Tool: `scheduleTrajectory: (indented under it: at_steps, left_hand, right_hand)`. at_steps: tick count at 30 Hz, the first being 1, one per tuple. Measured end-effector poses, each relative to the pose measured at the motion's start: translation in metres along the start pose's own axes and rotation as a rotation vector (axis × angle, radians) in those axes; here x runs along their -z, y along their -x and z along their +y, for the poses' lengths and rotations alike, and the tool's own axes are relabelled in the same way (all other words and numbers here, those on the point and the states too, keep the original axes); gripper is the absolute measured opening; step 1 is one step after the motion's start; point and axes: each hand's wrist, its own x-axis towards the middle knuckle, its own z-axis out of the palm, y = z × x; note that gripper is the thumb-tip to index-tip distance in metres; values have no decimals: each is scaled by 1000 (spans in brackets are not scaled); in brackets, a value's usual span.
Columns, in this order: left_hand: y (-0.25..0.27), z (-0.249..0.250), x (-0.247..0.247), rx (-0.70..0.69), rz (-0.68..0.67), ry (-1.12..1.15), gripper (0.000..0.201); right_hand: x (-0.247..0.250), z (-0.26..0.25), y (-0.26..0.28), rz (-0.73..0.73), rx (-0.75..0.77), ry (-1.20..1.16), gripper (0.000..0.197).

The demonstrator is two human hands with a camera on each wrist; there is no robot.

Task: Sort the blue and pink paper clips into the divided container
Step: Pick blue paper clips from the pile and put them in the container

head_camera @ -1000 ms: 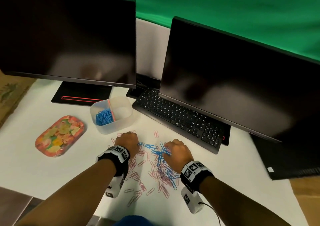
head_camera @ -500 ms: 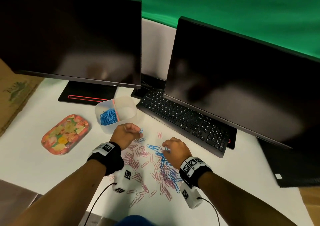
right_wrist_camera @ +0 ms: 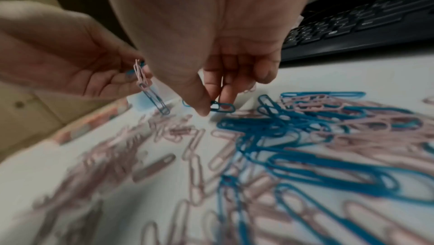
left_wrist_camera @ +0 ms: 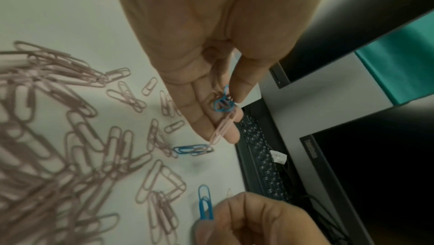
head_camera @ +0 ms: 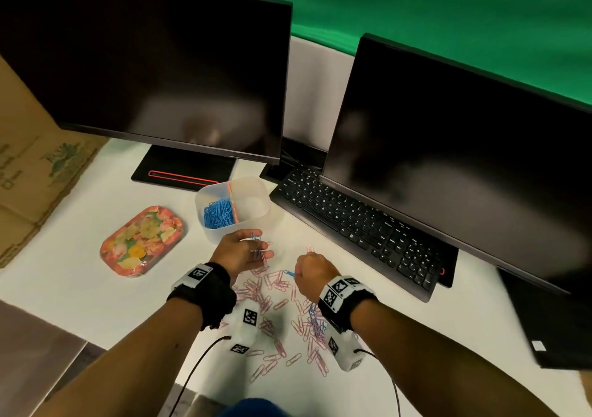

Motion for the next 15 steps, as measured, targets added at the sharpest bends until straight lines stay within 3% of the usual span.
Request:
scheduleTrajectory:
  at_steps: [2,5,8,10,12,15]
  left_hand:
    - [0,2,-1,-1,-33,30,25]
    - [3,7,-4,-9,-77,58,23]
    - [7,9,-8,-3,-100,104,18]
    - [8,9,-9,2,-103,116,15]
    - [9,8,-8,5,-96,89,14]
    - [10,3,-4,12,-66,56,13]
  right_hand:
    - [0,7,1,47,3,-287,7]
    - [4,14,5,97,-44,-707,17]
    - [11,15,12,12,-20,-1091,24]
    - [16,16,17,-17,-3,-1244,32]
    - [23,14,21,-27,-6,-1339,24]
    - [38,-1,17,-16,-1,-1270,17]
